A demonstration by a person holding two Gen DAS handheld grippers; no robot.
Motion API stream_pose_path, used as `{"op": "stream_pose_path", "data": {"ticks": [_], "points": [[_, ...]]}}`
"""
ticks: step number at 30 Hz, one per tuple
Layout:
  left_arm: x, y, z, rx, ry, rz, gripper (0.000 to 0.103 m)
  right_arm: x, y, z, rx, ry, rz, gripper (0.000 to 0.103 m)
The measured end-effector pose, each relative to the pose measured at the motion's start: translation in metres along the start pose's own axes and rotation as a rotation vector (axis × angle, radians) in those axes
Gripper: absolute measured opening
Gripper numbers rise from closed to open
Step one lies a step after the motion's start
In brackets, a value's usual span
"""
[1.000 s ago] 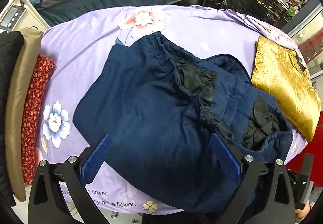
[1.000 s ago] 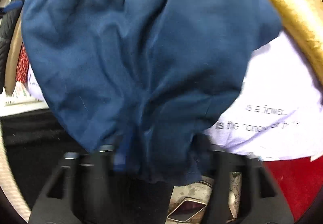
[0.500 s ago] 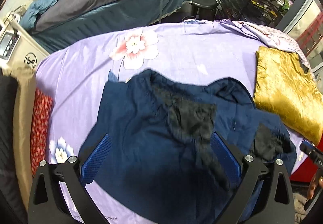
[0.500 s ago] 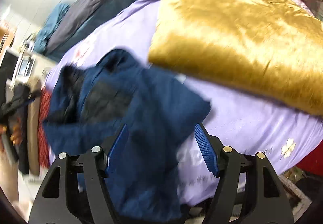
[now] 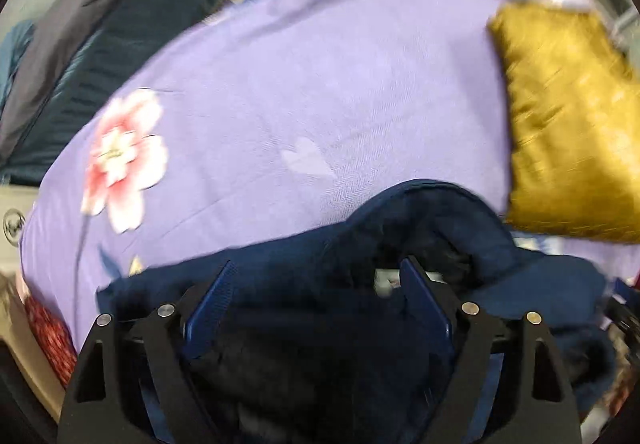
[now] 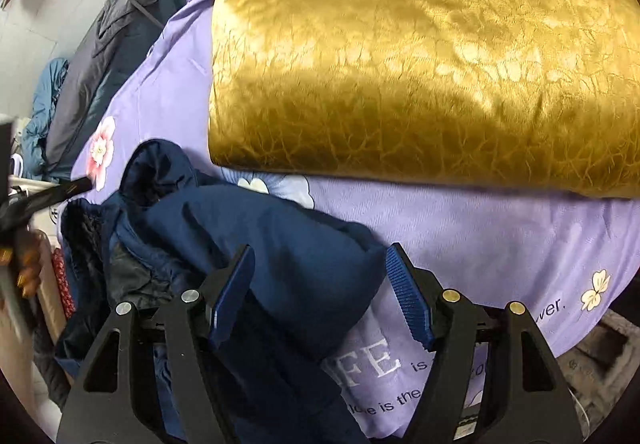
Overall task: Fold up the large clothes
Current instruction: 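Grasp the navy jacket with the left gripper while the right gripper holds it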
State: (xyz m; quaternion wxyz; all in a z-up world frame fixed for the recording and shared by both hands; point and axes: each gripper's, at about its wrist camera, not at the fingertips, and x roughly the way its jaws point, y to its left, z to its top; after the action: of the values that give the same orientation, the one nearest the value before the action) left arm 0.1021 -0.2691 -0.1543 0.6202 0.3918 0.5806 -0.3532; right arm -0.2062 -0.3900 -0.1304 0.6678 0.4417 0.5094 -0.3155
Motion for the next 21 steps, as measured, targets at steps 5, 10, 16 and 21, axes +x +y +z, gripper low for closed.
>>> {"op": "stream_pose_path", "data": {"ticks": [5,10,16,21], "points": [[0.056,-0.033,0.009,0.162,0.117,0.020,0.075,0.009,-0.002,0.001,0.026,0.004,-0.017,0.068],[0.054,-0.031,0.003,0.149,0.027,0.076,0.020,0.029,-0.028,0.009,0.211,0.057,0.057,0.068],[0.005,0.022,-0.013,-0.064,-0.049,-0.154,0.006,0.054,-0.034,0.008,0.318,0.120,0.125,0.074],[-0.057,0.039,-0.053,-0.091,-0.187,-0.127,0.006,0.030,0.011,0.010,0.098,0.094,0.207,0.018]]}}
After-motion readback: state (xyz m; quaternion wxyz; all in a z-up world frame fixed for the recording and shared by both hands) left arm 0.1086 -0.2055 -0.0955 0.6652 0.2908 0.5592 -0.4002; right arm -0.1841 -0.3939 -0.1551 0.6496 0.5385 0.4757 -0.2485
